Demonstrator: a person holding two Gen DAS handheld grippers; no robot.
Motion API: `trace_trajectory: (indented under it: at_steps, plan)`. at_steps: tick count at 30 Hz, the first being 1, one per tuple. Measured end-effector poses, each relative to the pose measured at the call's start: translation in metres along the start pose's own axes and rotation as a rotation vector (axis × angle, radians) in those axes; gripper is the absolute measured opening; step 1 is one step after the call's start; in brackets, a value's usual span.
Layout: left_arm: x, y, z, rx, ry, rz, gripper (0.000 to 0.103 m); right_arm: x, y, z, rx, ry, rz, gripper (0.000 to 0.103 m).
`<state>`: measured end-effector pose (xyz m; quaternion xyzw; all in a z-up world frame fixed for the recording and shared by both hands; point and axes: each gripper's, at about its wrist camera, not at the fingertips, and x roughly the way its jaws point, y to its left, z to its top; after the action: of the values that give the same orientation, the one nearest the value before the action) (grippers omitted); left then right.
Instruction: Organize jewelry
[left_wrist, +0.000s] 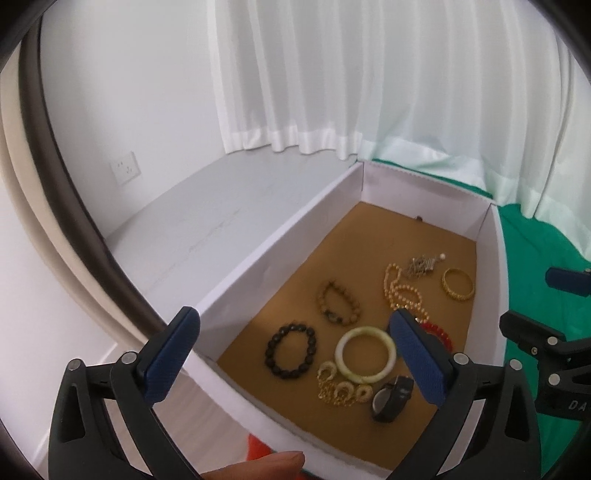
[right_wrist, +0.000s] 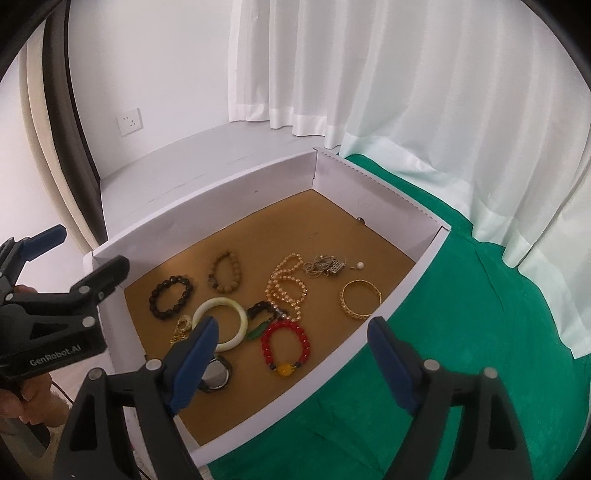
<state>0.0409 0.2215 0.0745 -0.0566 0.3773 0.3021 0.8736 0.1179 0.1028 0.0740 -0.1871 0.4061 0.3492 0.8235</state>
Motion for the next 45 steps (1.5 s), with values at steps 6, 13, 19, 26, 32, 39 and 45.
trace_trajectory:
  at_steps: [6,13,19,26,32,39,45]
  plan:
    - [0.006,0.010,-0.002,-0.034,0.080,-0.042,0.103,0.000,0.006,-0.003,0.038,0.018,0.017,0.084]
    - [0.008,0.022,-0.004,-0.074,0.124,-0.090,0.103,0.000,0.011,-0.003,0.056,0.042,0.023,0.084]
    - [0.006,0.022,-0.004,-0.078,0.137,-0.106,0.103,-0.004,0.016,-0.002,0.055,0.041,0.025,0.084]
    - [0.006,0.018,-0.003,-0.077,0.142,-0.100,0.103,-0.003,0.013,-0.003,0.067,0.049,0.002,0.084]
    - [0.007,0.014,0.001,-0.077,0.142,-0.124,0.103,-0.002,0.007,-0.003,0.082,0.049,-0.004,0.084]
    - [0.011,0.007,0.004,-0.040,0.156,-0.065,0.103,-0.004,0.002,-0.002,0.103,0.027,0.010,0.088]
    - [0.013,0.011,0.003,-0.046,0.140,-0.041,0.103,0.001,0.001,0.000,0.112,0.034,0.014,0.088]
